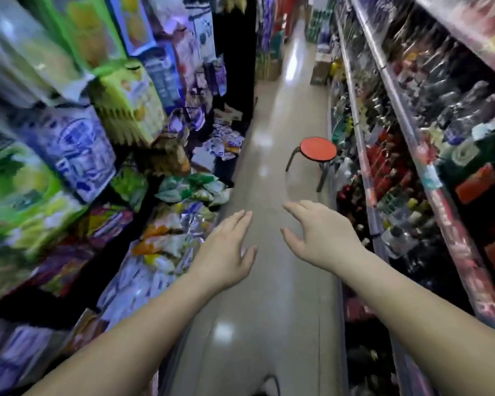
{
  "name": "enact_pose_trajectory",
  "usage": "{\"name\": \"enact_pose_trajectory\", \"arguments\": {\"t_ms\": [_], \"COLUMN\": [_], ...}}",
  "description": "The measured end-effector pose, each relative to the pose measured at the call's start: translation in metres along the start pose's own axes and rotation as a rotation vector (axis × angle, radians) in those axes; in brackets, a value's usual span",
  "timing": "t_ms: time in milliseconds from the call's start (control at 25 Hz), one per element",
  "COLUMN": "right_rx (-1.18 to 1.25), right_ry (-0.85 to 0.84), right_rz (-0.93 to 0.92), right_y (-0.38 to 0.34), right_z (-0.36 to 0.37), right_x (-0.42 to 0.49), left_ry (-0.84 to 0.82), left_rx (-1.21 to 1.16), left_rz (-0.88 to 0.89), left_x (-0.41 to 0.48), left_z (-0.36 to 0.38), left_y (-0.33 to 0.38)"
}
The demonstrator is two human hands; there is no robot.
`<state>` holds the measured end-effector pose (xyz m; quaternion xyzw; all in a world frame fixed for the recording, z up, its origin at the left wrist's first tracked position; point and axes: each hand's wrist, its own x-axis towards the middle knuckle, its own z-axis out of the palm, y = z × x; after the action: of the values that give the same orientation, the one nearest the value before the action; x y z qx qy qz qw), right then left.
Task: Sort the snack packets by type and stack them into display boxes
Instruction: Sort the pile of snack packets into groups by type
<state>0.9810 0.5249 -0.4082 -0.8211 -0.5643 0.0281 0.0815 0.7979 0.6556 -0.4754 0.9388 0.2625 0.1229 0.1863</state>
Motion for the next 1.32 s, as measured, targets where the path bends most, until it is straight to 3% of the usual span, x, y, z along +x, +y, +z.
{"name": "enact_pose_trajectory", "arguments": {"t_ms": [240, 400, 680, 840, 1000, 1160, 1320], "right_rx": [0.027, 0.027, 0.173, 0.207, 0.135, 0.077, 0.184], "right_ry": [-0.083, -0.037, -0.014, -0.080, -0.170, -0.303, -0.431], "right_rz": [-0.059, -0.102, -0.107, -0.121, -0.237, -0.392, -0.476], "right_y": [0.086, 0.150, 0.294, 0.388, 0.431, 0.416, 0.396], "right_z": [-0.012, -0.006, -0.038, -0.008, 0.013, 0.017, 0.052], "right_x": [0.244, 0.427, 0.680, 0.844, 1.000, 1.128, 1.237], "left_ry": [0.022, 0.090, 0.086, 0.067, 0.102, 0.160, 0.186], "left_rx": [-0.022, -0.048, -0.141, -0.181, -0.163, -0.169, -0.136], "left_rz": [-0.161, -0.211, -0.245, -0.340, -0.500, -0.702, -0.822], "left_x": [0.224, 0.398, 0.703, 0.862, 0.965, 1.022, 1.076], "left_z": [-0.004, 0.006, 0.016, 0.052, 0.064, 0.051, 0.053], "left_y": [-0.065, -0.131, -0.170, -0.210, -0.255, -0.301, -0.368]}}
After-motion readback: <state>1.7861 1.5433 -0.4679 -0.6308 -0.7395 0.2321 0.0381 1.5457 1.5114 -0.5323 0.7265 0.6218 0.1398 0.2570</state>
